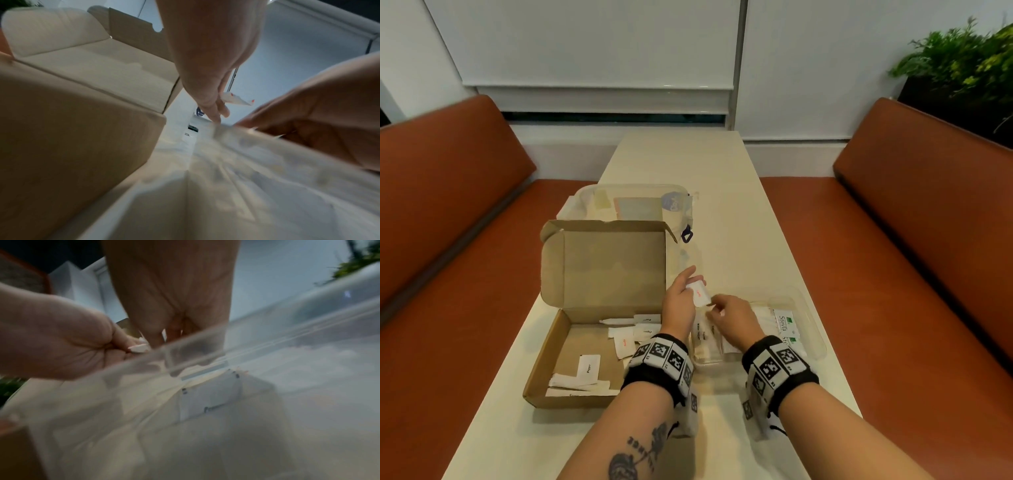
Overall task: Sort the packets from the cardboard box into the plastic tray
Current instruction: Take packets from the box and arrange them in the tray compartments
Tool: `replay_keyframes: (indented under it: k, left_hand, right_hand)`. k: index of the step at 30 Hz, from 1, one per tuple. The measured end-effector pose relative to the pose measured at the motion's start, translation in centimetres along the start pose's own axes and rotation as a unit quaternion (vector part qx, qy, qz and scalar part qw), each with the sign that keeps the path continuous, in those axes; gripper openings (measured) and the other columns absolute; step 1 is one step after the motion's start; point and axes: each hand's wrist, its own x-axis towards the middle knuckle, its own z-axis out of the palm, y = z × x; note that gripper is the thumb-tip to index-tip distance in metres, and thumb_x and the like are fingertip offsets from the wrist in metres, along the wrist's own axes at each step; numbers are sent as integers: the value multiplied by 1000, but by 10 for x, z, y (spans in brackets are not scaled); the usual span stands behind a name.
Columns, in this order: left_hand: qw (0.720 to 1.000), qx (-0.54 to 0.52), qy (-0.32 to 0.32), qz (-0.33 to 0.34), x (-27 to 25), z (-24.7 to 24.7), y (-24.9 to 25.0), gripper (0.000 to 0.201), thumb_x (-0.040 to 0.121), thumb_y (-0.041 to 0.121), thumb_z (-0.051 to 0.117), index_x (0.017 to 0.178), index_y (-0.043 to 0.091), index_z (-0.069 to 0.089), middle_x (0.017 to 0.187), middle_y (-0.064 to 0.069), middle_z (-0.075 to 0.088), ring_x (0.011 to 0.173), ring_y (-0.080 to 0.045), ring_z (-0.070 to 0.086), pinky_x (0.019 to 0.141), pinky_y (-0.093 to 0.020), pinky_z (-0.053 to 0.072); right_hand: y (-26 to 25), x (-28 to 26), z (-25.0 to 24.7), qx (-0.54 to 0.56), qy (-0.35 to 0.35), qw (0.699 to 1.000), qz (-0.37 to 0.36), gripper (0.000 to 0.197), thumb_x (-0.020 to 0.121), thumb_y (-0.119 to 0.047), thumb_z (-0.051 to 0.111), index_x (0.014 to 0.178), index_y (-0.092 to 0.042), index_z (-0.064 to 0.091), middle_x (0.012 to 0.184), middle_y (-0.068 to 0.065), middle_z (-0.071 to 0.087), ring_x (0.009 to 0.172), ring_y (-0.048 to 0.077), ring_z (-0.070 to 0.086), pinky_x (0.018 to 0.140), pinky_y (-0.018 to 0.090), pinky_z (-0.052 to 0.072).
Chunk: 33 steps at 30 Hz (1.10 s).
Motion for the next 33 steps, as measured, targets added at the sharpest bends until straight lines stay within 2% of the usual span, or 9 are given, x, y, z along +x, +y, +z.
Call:
replay_keyframes:
  k: [2, 5, 11, 16, 21, 24, 26, 29, 33]
  left_hand:
    - [1000, 11, -20, 6, -3, 4, -1, 50, 92, -12, 27, 124, 17, 51, 118, -11, 60, 106, -23, 56, 95, -39, 45]
    - [997, 38, -61, 13, -8, 17, -3, 49, 94, -9, 29, 128, 19, 49, 123, -10, 60, 103, -26, 57, 90, -34, 48]
    - [994, 53, -93, -26, -11, 48, -8, 37, 88, 7, 64, 123, 15, 53, 108, -10, 58, 102, -26, 62, 86, -37, 56]
    - [984, 122, -126, 17, -14, 67, -11, 15, 86, 0, 64, 89, 14, 64, 91, -11, 68, 82, -21, 66, 71, -28, 57]
    - [961, 219, -160, 57, -14, 77, -10, 19, 81, 9, 72, 95, 21, 67, 80, -2, 68, 78, -16, 64, 79, -31, 51]
    - [963, 204, -172, 46, -18, 77, -11, 26, 78, 9, 75, 99, 20, 65, 71, 3, 67, 70, -11, 64, 73, -26, 50]
    - [967, 196, -158, 46, -19, 77, -14, 24, 78, 10, 75, 100, 17, 66, 79, 1, 69, 78, -13, 65, 78, -28, 50]
    - [951, 279, -58, 116, -14, 69, -19, 19, 84, 12, 68, 102, 14, 67, 107, -2, 66, 103, -15, 57, 91, -25, 41]
    - [889, 439, -9, 134, -1, 51, -25, 41, 92, 12, 55, 133, 9, 52, 144, -10, 43, 138, -25, 30, 117, -37, 16]
  right_hand:
    - [2, -1, -10, 143, 64, 987, 33, 22, 95, -21, 50, 98, -7, 66, 89, 9, 69, 72, 14, 58, 67, 24, 46]
    - [6, -5, -25, 264, 70, 960, 54, 12, 90, -17, 60, 88, -6, 63, 74, 5, 66, 56, 12, 60, 55, 19, 51]
    - [33, -10, -53, 368, 172, 908, 101, 11, 84, -5, 67, 74, -8, 62, 71, 6, 65, 61, 16, 62, 59, 23, 53]
    - [55, -20, -70, 312, 133, 935, 102, 6, 82, -9, 69, 79, -6, 65, 72, 1, 62, 71, 15, 57, 62, 22, 47]
    - [65, -24, -85, 239, 105, 964, 54, 31, 79, -4, 69, 106, -18, 64, 86, -2, 59, 72, 11, 54, 67, 18, 46]
    - [68, -26, -88, 209, 96, 973, 32, 22, 81, -5, 64, 95, -20, 70, 67, -10, 54, 64, 8, 50, 62, 18, 43]
    - [70, -28, -89, 206, 92, 973, 39, 17, 81, -5, 64, 86, -19, 72, 63, -10, 55, 62, 8, 51, 62, 21, 47]
    - [76, -29, -90, 211, 101, 970, 63, 12, 80, -4, 63, 77, -15, 68, 68, 0, 58, 65, 14, 55, 68, 31, 52]
    - [81, -29, -89, 151, 91, 981, 77, 8, 78, -8, 71, 76, -11, 64, 70, 2, 63, 61, 6, 53, 55, 9, 43]
